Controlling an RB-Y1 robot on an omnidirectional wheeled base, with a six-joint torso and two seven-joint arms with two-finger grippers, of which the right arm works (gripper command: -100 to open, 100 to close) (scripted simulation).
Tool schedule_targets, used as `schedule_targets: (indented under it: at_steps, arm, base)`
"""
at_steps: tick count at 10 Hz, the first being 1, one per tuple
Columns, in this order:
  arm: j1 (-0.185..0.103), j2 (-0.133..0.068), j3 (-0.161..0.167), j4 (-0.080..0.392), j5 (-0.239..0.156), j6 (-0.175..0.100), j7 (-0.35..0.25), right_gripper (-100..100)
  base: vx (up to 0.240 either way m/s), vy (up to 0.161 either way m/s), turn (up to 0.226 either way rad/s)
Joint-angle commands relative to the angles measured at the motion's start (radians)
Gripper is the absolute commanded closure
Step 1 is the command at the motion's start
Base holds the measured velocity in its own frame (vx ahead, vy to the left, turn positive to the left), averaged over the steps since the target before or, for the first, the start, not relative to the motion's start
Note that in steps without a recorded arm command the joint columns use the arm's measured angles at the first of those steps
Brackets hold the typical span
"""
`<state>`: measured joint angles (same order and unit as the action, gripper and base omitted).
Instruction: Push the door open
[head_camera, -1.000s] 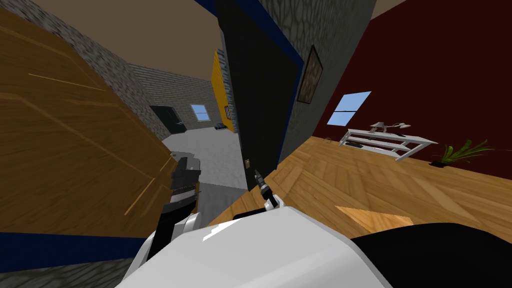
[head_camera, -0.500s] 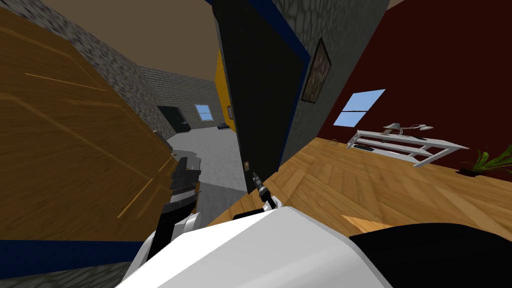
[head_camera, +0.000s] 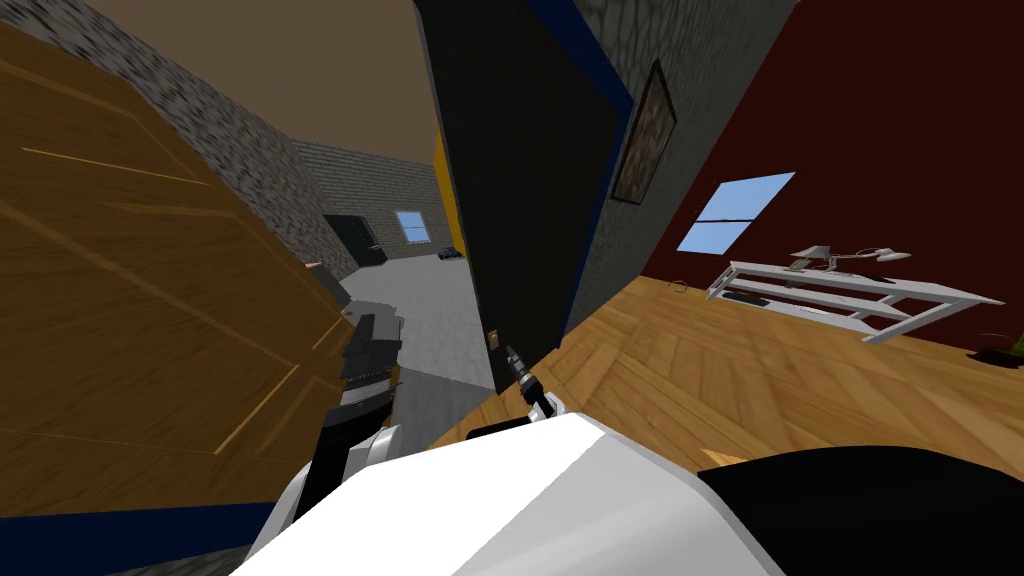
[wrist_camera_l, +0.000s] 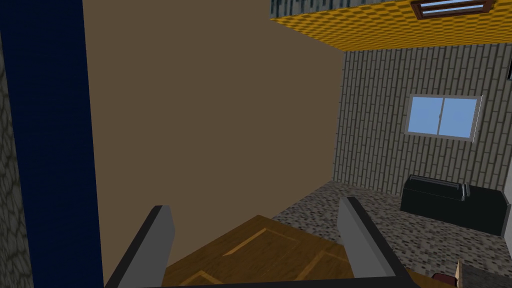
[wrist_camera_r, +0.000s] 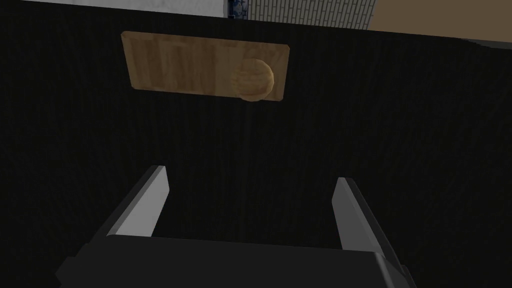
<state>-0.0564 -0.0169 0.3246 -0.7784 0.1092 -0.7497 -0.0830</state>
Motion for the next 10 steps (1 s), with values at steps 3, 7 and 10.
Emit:
schedule_targets:
  at_steps: [3,7,10]
  arm:
    - [-0.011,-0.012,-0.010,0.030,-0.005,-0.017,0.005,-100]
    - [-0.015,0.032,-0.020,0.043,-0.009,-0.024,0.009,-100]
    - [-0.026,0.026,-0.022,0.064,-0.010,-0.033,0.010,100]
  base:
    - [0.163,0.064,0.022]
    - [0.178,0.092,0.028]
    - [0.012,0.006,0.003]
